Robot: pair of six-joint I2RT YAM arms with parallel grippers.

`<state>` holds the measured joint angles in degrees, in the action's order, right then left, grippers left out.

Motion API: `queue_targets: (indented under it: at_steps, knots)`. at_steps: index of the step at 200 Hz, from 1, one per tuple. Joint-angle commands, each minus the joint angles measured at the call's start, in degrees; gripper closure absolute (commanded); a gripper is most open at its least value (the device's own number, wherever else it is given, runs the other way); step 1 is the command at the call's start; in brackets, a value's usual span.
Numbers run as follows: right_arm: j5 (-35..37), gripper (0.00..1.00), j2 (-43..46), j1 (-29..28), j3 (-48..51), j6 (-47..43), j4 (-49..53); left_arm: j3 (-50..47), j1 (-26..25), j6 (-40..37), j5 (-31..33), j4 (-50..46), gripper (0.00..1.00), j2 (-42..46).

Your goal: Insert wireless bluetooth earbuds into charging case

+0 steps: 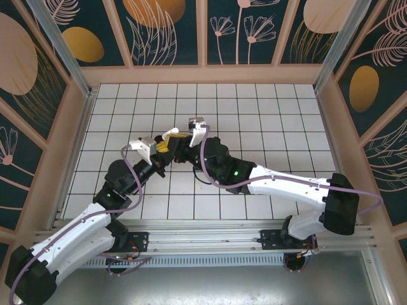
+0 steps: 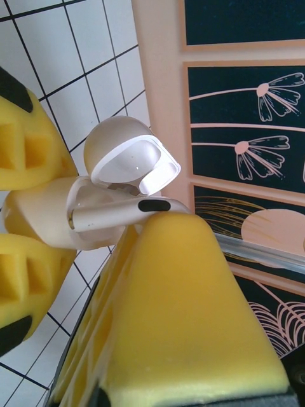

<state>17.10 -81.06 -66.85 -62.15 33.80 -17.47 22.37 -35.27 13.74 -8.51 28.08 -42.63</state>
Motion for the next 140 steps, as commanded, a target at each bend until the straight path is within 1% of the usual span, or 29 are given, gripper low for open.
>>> queue_targets:
  at_steps: [1,35,81,140]
  knots:
    - [3.2,0.84,0.7,-0.6,-0.5,-0.8,4.5,0.1,-0.2,0.0,0.1,3.7,1.0,1.7]
    - [4.0,0.85,-0.4,-0.5,-2.3,-3.4,5.6,-0.1,-0.3,0.3,-0.2,3.7,1.0,1.9]
    - [-0.1,0.85,-1.4,-0.7,-2.3,-3.8,5.8,-0.2,-0.3,0.1,0.4,3.0,1.0,2.8]
    - [-3.3,0.84,-1.2,-2.1,-1.0,-6.0,4.6,-0.8,-0.2,0.3,1.3,3.2,1.0,3.1]
